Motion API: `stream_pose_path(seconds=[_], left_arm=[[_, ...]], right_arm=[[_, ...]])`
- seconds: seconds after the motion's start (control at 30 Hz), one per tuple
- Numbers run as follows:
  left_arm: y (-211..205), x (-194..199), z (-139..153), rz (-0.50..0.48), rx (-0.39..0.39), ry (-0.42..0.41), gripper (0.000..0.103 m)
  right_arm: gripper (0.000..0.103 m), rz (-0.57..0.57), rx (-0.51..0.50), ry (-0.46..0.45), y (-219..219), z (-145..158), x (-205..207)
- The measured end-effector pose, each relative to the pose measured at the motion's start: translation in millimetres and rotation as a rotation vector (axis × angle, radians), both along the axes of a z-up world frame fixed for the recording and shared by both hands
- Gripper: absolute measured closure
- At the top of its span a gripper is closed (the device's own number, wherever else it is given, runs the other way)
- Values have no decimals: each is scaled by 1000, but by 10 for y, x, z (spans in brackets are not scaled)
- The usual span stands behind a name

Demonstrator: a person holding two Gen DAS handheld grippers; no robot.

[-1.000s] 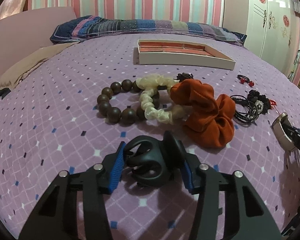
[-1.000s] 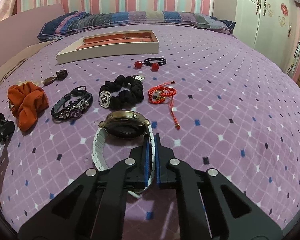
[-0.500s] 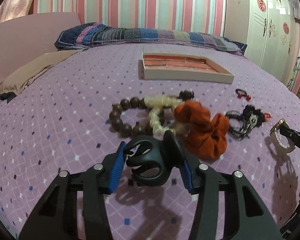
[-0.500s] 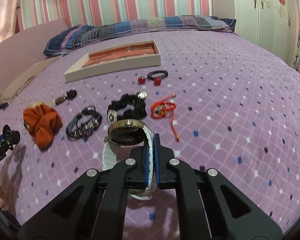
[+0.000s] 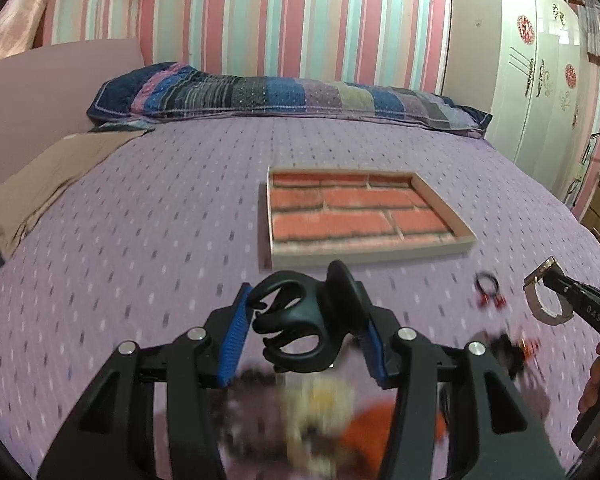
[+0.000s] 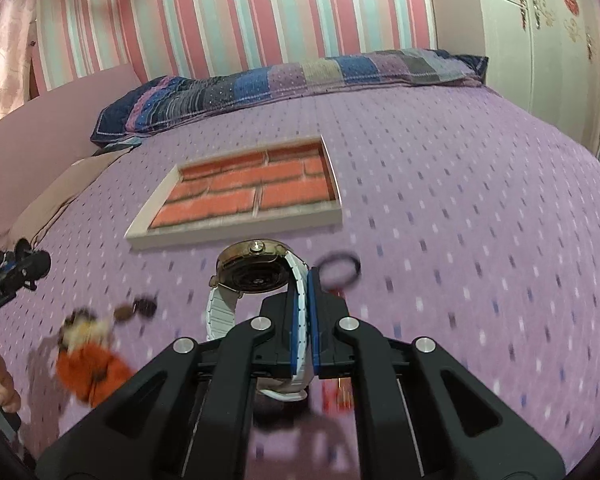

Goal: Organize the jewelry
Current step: 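Carry the clip and watch into the tray and open both tools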

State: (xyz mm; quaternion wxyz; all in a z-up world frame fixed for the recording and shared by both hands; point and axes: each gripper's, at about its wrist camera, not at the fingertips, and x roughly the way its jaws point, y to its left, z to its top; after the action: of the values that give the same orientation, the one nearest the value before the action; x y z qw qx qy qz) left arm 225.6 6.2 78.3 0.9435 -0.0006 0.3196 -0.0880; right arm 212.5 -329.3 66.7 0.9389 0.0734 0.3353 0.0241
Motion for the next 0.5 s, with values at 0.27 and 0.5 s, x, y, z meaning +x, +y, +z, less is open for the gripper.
stream_pose_path(seconds=[0.27,0.5], left_arm=[[-276,1311,60,-28,13,60,54],[-530,2570,-309,-11,-5,189,54]], right_arm=[[98,10,-31,50,79,17,1356],[98,2,-73,120,200,-198,2567]])
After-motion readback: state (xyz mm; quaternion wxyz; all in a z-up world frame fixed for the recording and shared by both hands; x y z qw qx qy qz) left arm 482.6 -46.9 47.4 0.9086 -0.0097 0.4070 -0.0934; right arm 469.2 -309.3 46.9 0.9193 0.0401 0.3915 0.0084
